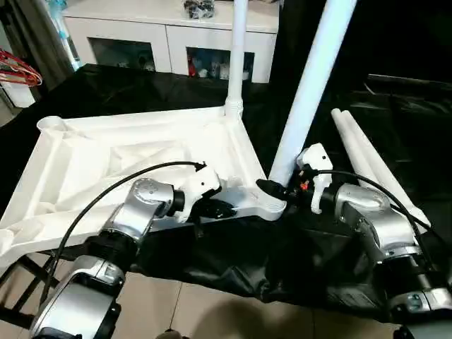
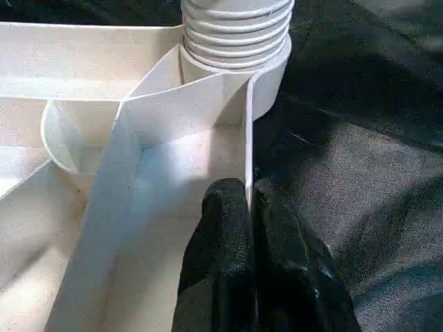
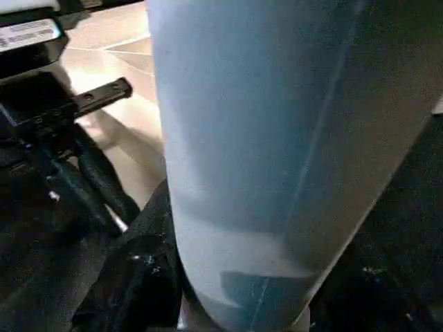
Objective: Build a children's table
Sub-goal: Insert table leg to table base
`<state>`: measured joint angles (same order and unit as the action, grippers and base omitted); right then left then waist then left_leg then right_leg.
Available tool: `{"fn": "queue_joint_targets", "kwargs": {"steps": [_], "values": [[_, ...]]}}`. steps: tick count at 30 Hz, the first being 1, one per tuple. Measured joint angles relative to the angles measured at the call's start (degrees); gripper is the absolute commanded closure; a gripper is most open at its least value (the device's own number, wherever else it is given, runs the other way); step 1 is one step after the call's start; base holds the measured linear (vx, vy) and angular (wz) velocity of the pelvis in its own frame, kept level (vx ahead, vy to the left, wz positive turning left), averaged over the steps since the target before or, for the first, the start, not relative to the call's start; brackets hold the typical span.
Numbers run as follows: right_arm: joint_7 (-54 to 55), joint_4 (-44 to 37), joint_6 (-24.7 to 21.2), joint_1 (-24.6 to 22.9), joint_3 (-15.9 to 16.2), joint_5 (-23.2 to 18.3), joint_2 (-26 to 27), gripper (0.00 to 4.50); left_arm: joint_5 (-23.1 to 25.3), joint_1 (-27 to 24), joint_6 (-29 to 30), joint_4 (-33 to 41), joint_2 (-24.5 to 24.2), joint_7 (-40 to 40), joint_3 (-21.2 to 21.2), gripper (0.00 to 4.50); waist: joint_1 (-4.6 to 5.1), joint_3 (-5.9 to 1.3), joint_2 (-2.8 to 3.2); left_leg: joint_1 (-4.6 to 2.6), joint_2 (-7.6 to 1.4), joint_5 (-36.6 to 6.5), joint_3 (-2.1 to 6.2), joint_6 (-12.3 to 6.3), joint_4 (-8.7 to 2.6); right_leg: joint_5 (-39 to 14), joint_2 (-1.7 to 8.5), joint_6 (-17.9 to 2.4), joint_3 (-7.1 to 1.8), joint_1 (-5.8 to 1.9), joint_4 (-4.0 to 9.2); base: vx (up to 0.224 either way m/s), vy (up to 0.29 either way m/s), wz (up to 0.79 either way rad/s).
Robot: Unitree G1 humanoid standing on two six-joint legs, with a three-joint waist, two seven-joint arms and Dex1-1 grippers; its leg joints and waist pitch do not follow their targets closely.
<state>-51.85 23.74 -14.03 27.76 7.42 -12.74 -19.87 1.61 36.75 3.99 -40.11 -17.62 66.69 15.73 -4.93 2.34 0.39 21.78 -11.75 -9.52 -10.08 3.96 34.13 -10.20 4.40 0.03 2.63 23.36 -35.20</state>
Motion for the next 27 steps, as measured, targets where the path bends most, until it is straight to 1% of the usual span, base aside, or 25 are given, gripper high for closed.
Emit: {"fn": "queue_joint_targets", "kwargs": {"steps": [3,9,13,17,20,22,24,27], "values": [[-3.17,0.64,2.35,-0.24,0.69,-0.09,-0.03,2.61,-0.24,0.02,-0.1,0.27,-1.29,2.75,0.34,4.5,0.03,-0.03,-0.05,-0.03,-0.01,-0.01,0.0,0.01,-0.04,0.0,-0.01,0.0,0.0,0.0,0.01,0.0,0.0,0.0],[-9.26,0.77,5.63,-1.26,1.67,-0.55,-1.3,2.61,-0.35,0.67,-0.5,-0.27,-2.66,7.05,1.21,4.5,-0.24,-0.03,-0.1,-0.08,-0.01,-0.01,0.01,0.01,-0.04,0.01,-0.01,-0.01,0.02,-0.11,0.1,0.0,0.0,0.0],[-11.15,1.07,6.03,-1.55,2.12,-0.65,-1.59,2.61,-0.05,1.76,-0.61,-1.43,-3.04,8.14,1.93,4.5,-0.4,-0.01,-0.13,-0.28,-0.01,-0.01,0.01,0.01,-0.04,0.01,-0.01,-0.02,0.01,-0.28,0.1,0.0,0.0,0.0],[-10.86,1.78,6.34,-1.06,1.71,-0.64,-1.01,2.61,-0.07,1.78,-0.26,-1.45,-2.93,7.8,1.78,4.5,-0.39,0.08,-0.32,-0.4,-0.01,-0.01,0.01,0.01,-0.06,0.01,-0.01,-0.01,0.01,-0.37,0.1,0.0,0.0,0.0],[-7.8,4.6,7.36,-0.02,0.75,-0.44,0.84,2.61,-0.06,1.79,0.34,-1.73,-2.18,5.61,1.27,4.5,-0.21,0.19,-0.52,-0.52,0.0,-0.01,0.01,0.01,-0.06,-0.01,-0.01,0.02,0.0,-0.43,0.09,0.0,0.0,0.0],[-1.49,9.2,8.66,2.57,-0.42,0.51,3.38,2.61,0.28,2.35,1.9,-2.4,-1.03,1.07,0.26,4.5,0.12,0.35,-0.76,-0.59,0.0,0.0,0.01,0.02,-0.07,-0.1,-0.01,0.17,0.01,-0.38,0.1,0.0,0.0,0.0],[5.5,13.51,9.6,5.26,-1.52,1.7,5.29,2.61,0.7,2.95,4.09,-2.5,0.66,-3.91,-0.24,4.5,0.38,0.46,-0.88,-0.6,0.01,0.0,0.09,0.03,-0.07,-0.1,0.01,0.17,0.1,-0.28,0.24,0.0,0.0,0.0],[13.15,18.1,9.89,8.18,-2.9,2.45,7.02,2.61,1.36,3.66,6.82,-2.48,3.38,-10.07,-0.52,4.5,0.65,0.54,-0.96,-0.61,0.03,0.0,0.08,0.03,-0.07,-0.1,0.02,0.17,0.06,-0.24,0.26,0.0,0.0,0.0]]}}
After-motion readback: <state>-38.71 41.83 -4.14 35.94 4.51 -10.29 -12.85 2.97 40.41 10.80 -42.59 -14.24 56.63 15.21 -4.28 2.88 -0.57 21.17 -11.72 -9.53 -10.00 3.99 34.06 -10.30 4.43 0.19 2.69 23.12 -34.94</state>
